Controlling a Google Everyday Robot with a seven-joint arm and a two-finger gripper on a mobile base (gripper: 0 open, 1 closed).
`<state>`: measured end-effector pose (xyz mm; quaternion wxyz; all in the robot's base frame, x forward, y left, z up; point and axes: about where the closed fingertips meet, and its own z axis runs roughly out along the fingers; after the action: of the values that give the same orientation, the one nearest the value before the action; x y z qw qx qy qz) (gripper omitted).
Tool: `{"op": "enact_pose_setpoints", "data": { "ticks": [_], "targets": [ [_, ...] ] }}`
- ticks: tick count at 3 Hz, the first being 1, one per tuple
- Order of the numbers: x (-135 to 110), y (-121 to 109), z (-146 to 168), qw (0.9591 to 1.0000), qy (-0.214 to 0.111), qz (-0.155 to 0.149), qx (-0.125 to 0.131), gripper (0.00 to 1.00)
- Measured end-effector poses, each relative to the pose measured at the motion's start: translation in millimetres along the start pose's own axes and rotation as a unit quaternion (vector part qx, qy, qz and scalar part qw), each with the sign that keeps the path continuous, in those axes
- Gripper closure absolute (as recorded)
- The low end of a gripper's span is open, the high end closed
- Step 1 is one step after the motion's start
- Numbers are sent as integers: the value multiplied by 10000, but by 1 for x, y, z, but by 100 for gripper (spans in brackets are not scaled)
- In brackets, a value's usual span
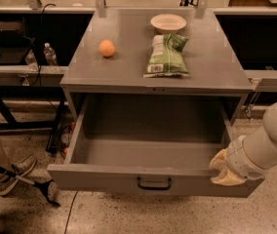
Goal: Open top drawer
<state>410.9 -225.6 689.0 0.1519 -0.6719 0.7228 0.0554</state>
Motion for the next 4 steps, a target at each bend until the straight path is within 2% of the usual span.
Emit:
{"op": "enact_pose_setpoints", "data": {
  "ticks": [1, 2, 3, 4],
  "targets": [
    [10, 32, -6, 9996, 44, 244, -93, 80],
    [10, 31, -5, 9996, 44, 244, -93, 57],
    [10, 32, -7, 9997, 57, 237, -84, 26],
    [9, 32, -7, 9997, 63, 232, -79, 4]
  ]
}}
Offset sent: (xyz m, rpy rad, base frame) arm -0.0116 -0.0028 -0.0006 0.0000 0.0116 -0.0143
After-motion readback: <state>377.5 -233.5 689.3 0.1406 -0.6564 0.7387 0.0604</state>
